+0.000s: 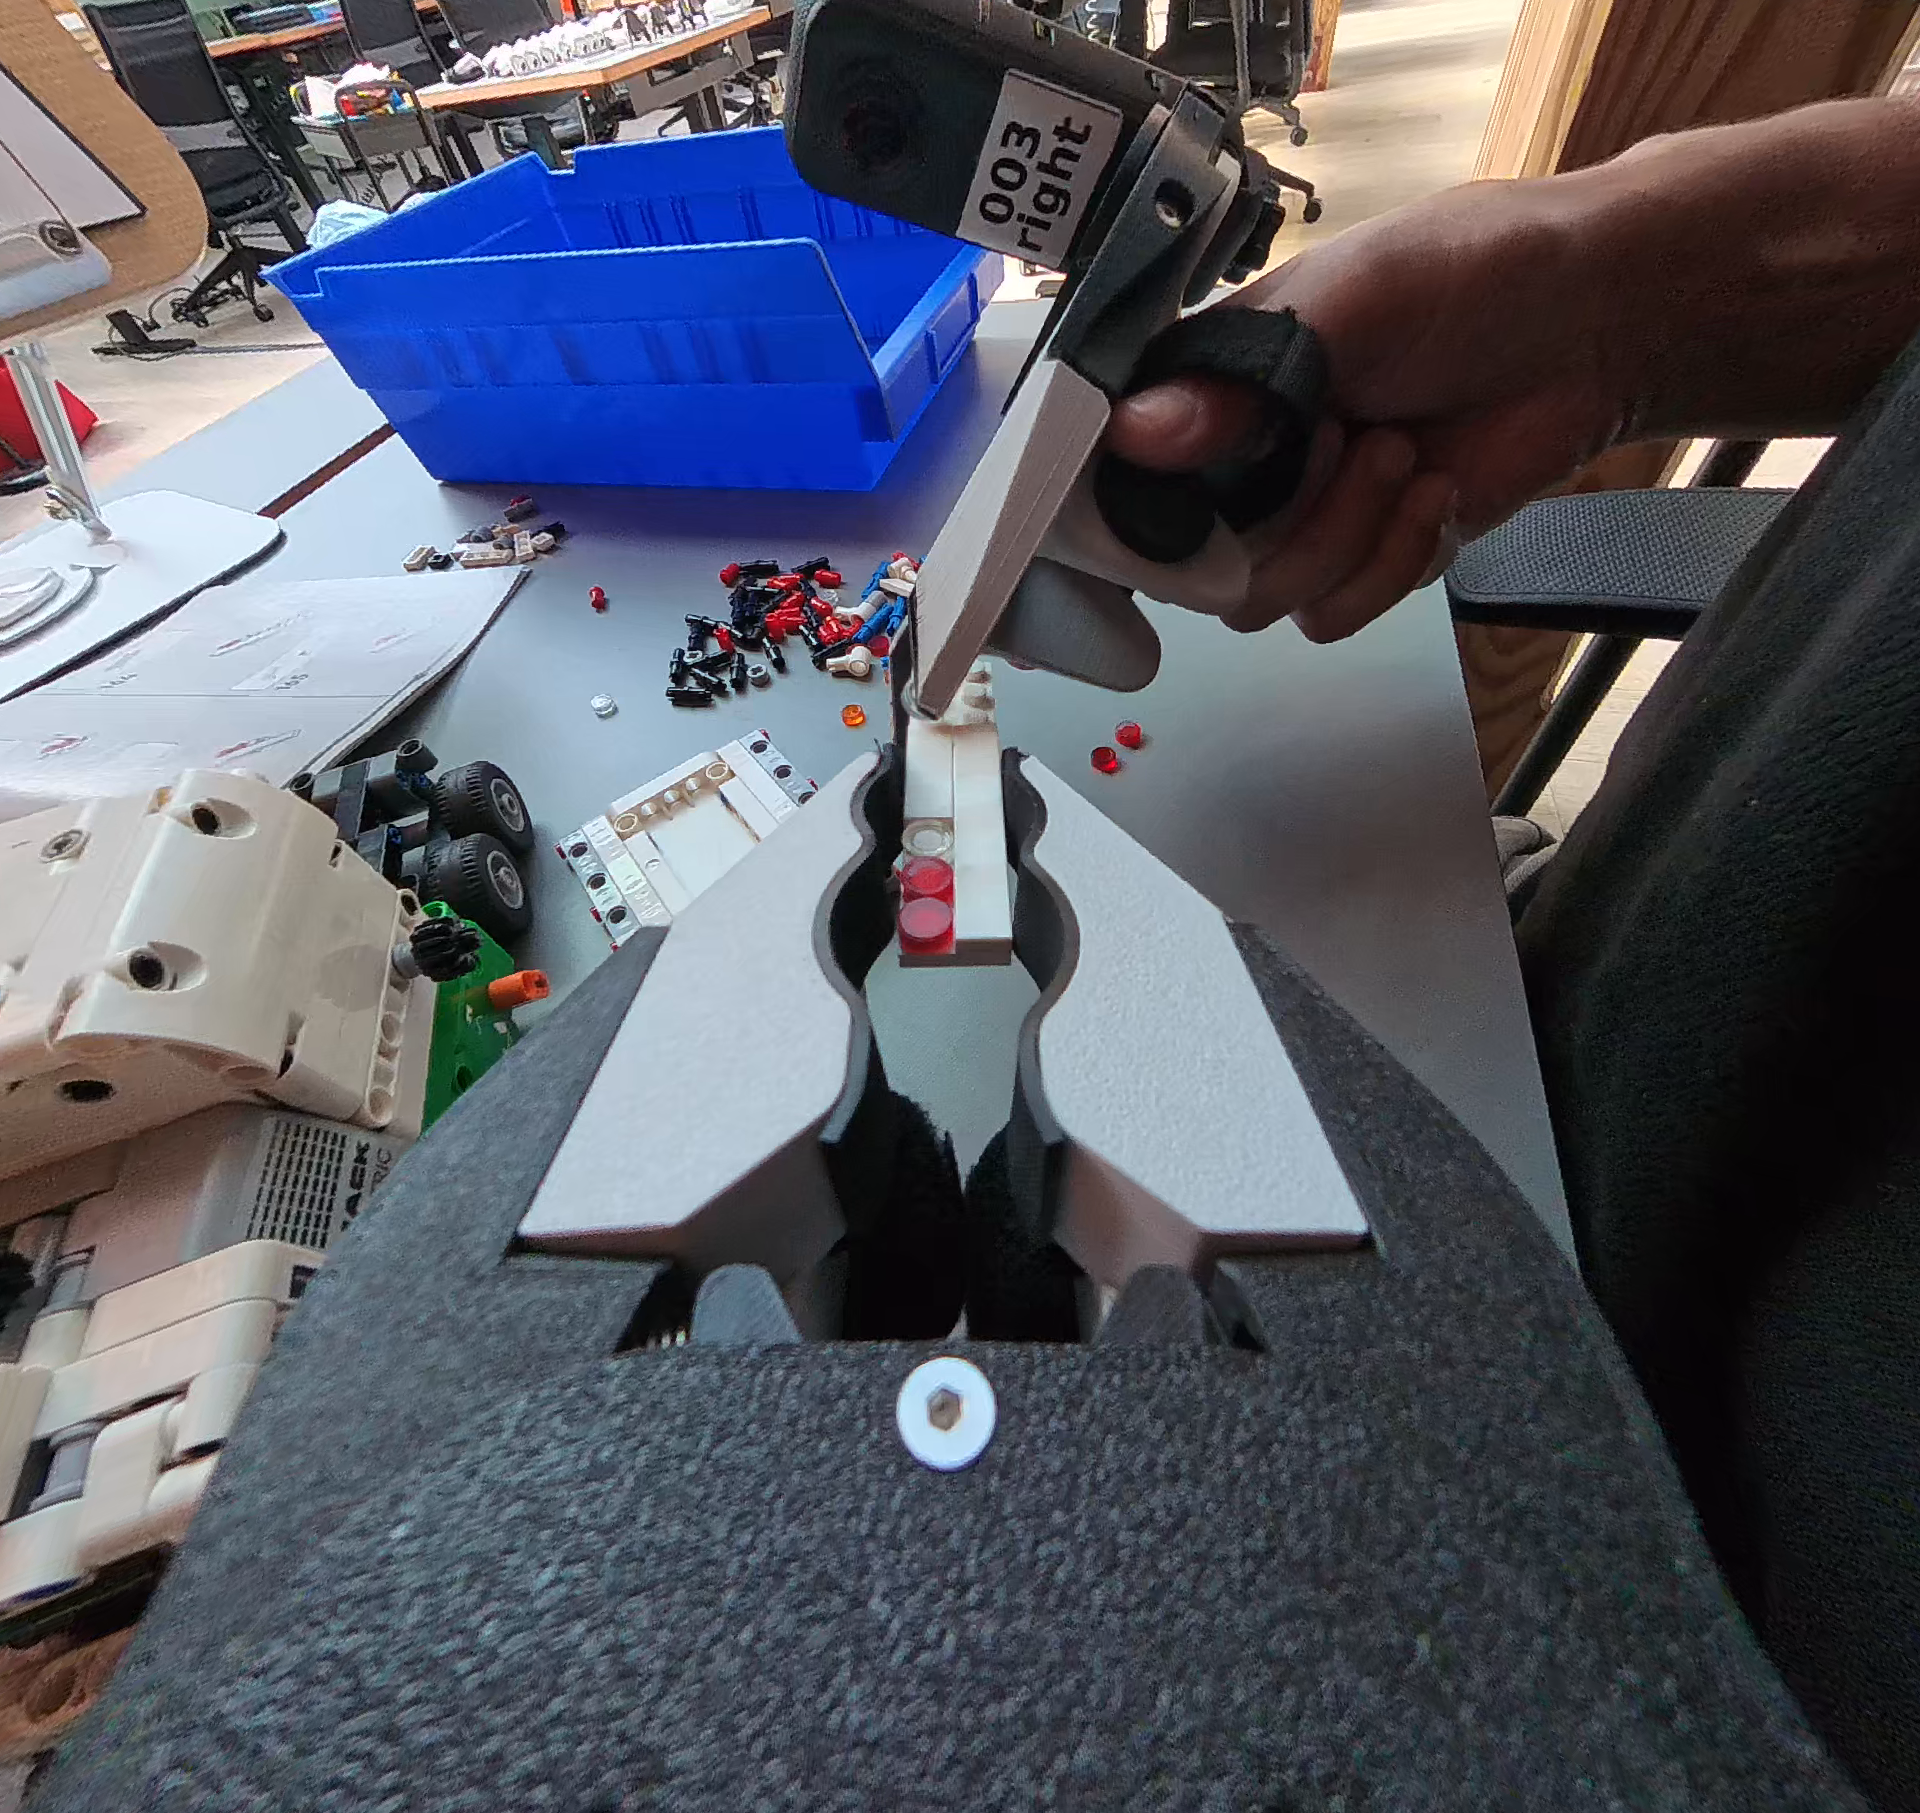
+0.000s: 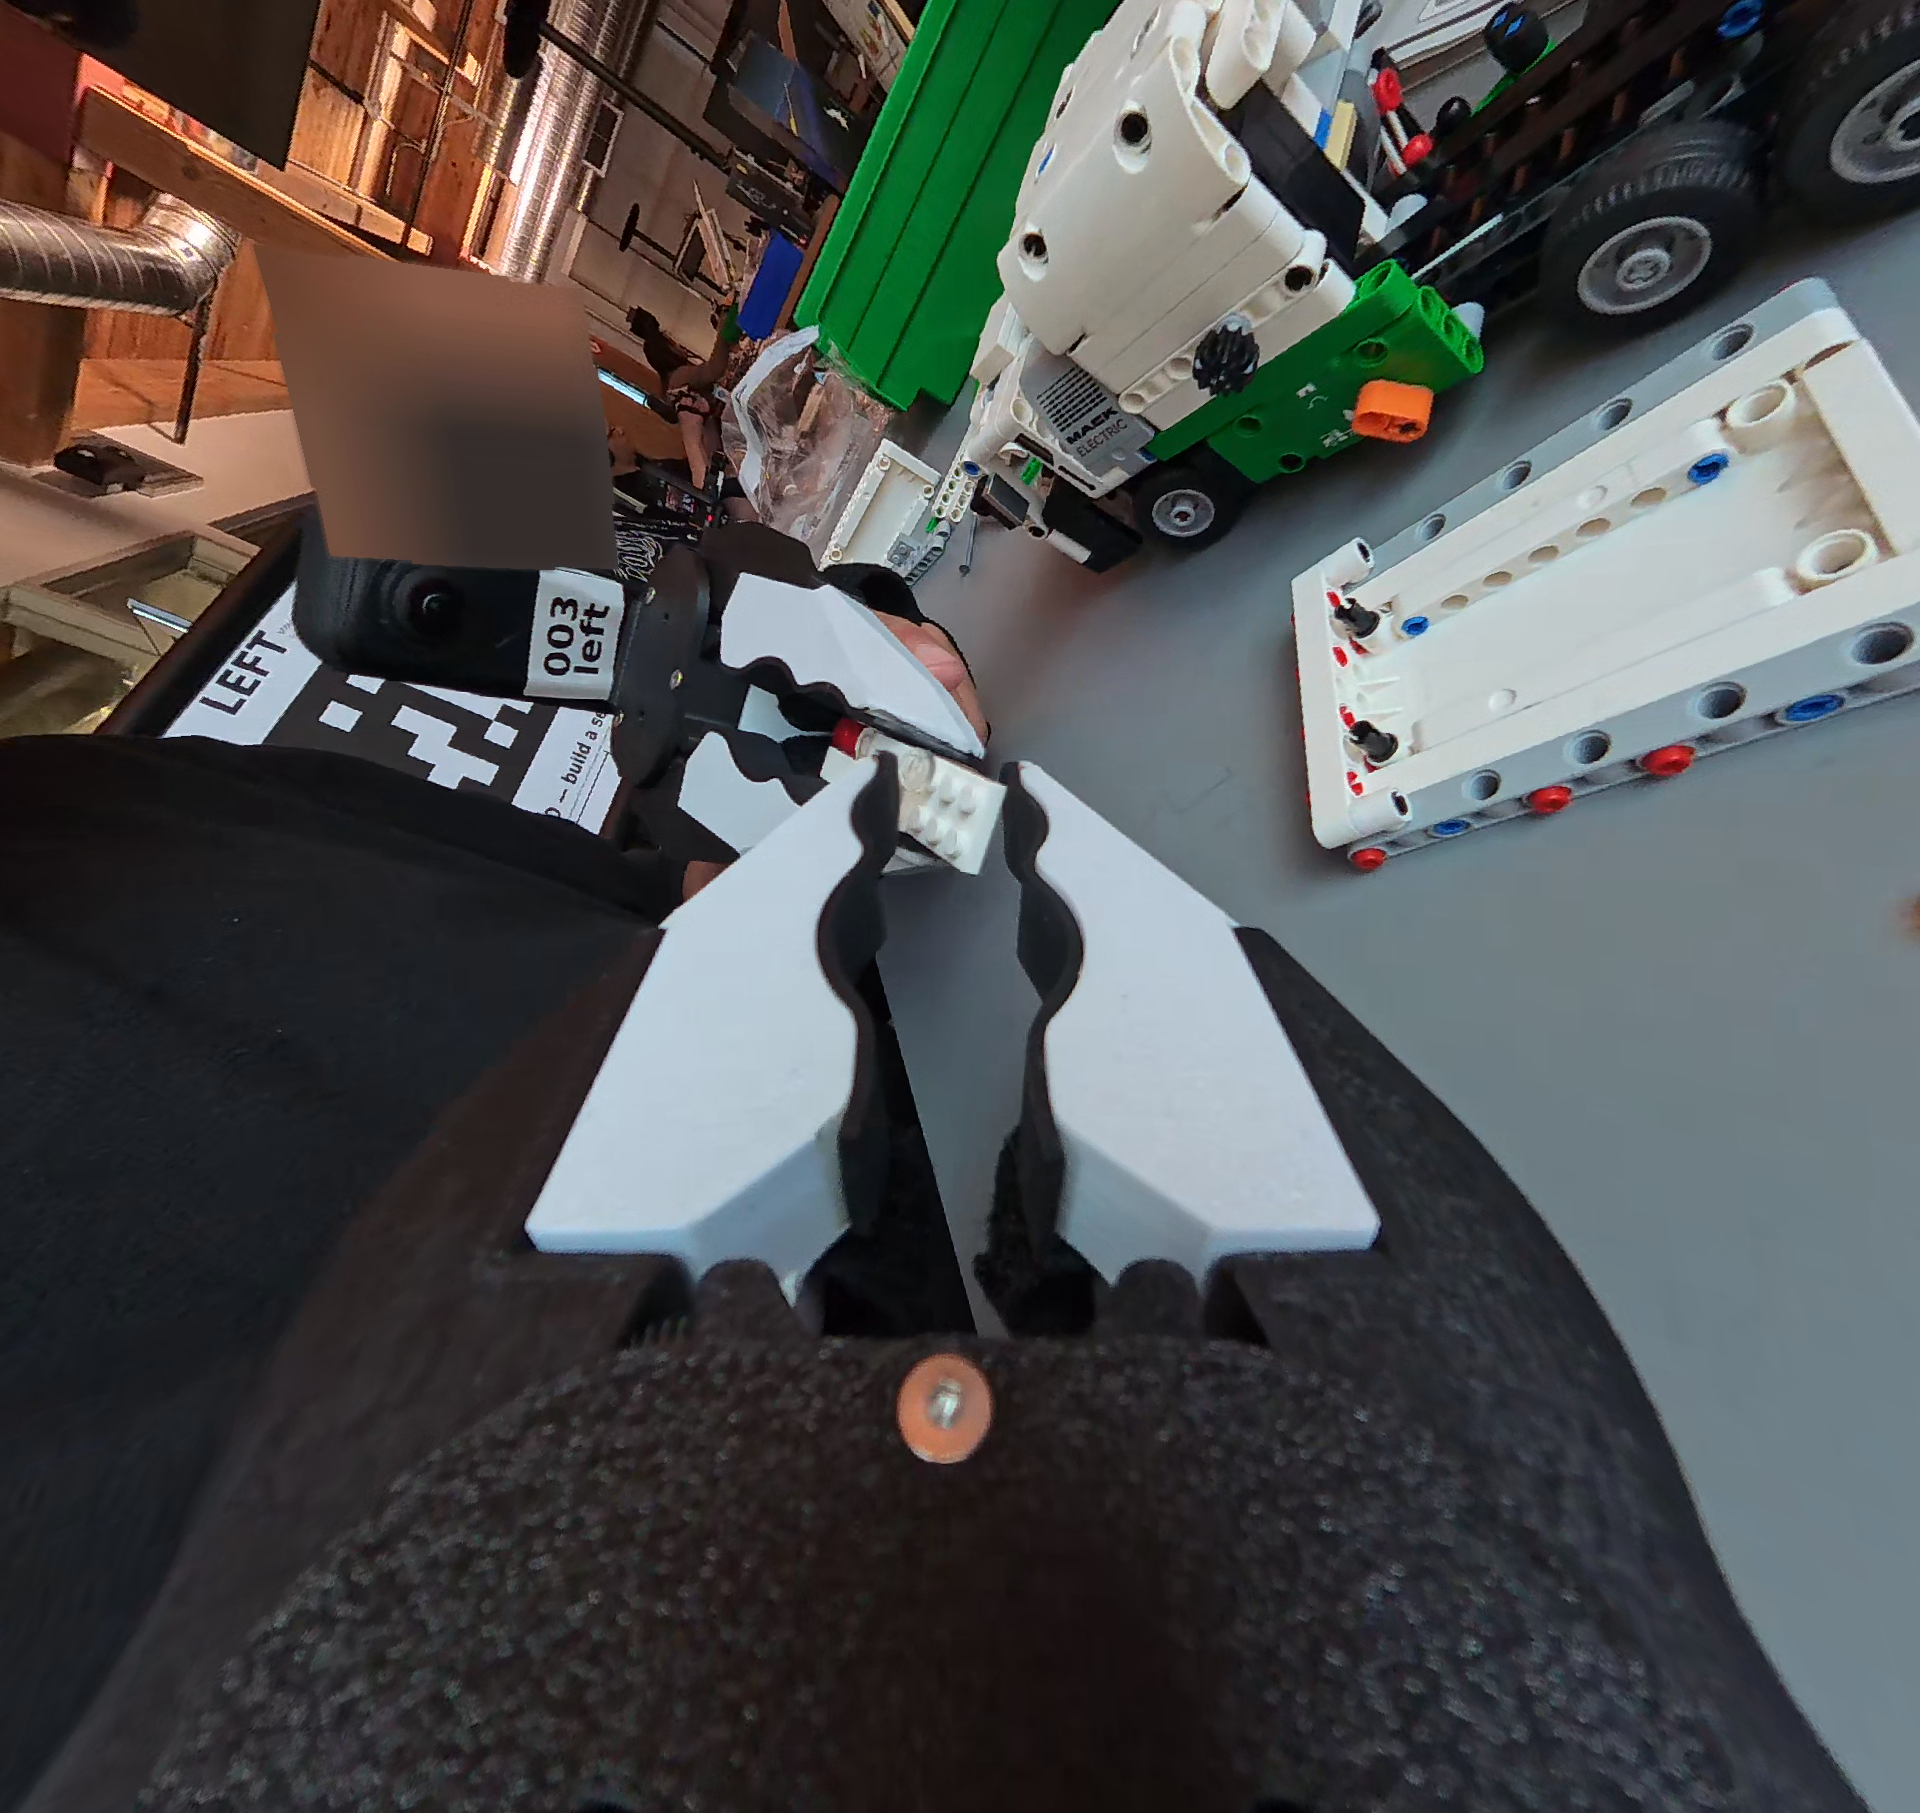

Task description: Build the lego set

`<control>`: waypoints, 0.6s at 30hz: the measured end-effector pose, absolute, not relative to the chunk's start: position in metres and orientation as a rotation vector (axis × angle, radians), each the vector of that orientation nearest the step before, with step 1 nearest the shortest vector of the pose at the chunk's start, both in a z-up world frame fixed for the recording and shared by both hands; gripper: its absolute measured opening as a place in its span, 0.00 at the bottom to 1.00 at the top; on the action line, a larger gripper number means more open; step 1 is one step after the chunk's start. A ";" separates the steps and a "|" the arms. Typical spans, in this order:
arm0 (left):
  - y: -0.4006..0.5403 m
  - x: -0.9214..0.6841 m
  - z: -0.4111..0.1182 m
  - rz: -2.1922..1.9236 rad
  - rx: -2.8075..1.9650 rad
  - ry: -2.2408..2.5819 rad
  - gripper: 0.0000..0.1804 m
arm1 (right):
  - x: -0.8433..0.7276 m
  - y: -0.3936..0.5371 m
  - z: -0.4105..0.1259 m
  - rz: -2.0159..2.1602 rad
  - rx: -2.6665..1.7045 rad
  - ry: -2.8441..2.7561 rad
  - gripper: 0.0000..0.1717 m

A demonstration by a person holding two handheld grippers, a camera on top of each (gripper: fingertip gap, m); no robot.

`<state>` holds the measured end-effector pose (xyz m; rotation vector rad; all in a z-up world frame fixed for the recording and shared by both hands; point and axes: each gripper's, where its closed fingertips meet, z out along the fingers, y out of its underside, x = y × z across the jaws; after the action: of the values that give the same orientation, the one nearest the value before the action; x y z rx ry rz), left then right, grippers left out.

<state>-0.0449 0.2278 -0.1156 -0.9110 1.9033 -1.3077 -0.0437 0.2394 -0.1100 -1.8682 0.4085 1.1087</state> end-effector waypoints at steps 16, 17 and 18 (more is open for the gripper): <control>0.223 -0.047 -0.119 -1.338 -0.911 1.938 0.09 | -0.031 0.233 -0.108 1.000 -1.861 0.339 0.03; 0.223 -0.047 -0.119 -1.338 -0.916 1.939 0.09 | -0.031 0.232 -0.106 0.992 -1.861 0.320 0.02; 0.224 -0.047 -0.120 -1.338 -0.920 1.939 0.09 | -0.030 0.231 -0.103 0.979 -1.852 0.299 0.01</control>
<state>-0.0468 0.2237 -0.1196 -0.9203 1.9393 -1.3384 -0.0297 0.2311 -0.1027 -1.8520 0.2991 0.9786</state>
